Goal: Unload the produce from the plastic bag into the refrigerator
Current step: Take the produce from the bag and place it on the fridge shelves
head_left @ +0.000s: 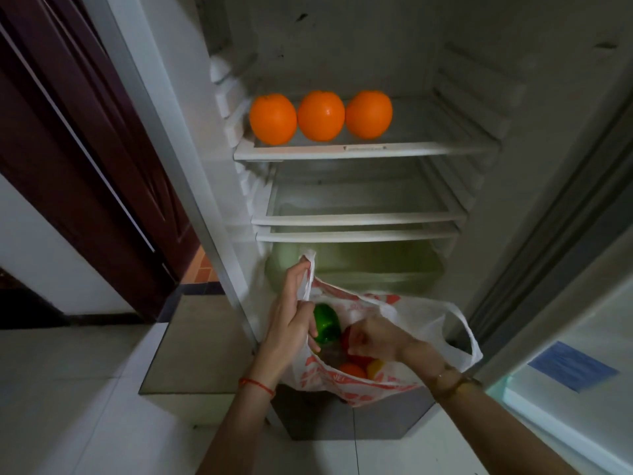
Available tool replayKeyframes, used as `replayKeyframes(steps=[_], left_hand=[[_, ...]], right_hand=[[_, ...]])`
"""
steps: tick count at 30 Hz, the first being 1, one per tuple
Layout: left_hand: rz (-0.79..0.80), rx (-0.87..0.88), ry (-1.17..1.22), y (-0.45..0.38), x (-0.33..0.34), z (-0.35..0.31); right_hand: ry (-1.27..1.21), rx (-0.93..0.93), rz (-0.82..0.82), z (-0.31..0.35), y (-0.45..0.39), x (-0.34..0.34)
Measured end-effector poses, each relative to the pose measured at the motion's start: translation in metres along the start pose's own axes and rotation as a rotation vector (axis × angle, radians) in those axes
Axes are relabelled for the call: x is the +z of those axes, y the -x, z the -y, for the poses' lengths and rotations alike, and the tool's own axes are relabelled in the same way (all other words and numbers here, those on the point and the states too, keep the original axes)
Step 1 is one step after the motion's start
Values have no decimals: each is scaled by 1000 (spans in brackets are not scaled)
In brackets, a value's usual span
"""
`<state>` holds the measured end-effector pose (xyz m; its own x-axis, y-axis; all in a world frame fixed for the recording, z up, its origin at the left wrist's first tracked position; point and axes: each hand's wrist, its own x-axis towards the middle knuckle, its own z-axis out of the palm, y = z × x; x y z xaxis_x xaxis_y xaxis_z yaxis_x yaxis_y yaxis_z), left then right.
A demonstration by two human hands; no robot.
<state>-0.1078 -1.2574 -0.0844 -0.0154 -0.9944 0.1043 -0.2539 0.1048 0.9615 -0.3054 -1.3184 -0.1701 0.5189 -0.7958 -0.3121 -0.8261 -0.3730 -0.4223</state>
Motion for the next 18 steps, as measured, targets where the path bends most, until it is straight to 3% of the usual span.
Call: replayKeyframes(steps=[3, 7, 9, 13, 18], left_hand=[[-1, 3, -16, 6, -2, 3], [-7, -9, 3, 12, -5, 6], [-10, -19, 11, 13, -6, 8], [-25, -23, -3, 15, -7, 11], [-41, -13, -24, 16, -7, 10]], right_hand=[[23, 10, 73, -2, 5, 25], [396, -132, -108, -12, -2, 55], [519, -159, -79, -13, -9, 66], [606, -163, -28, -13, -22, 81], [634, -208, -90, -13, -24, 84]])
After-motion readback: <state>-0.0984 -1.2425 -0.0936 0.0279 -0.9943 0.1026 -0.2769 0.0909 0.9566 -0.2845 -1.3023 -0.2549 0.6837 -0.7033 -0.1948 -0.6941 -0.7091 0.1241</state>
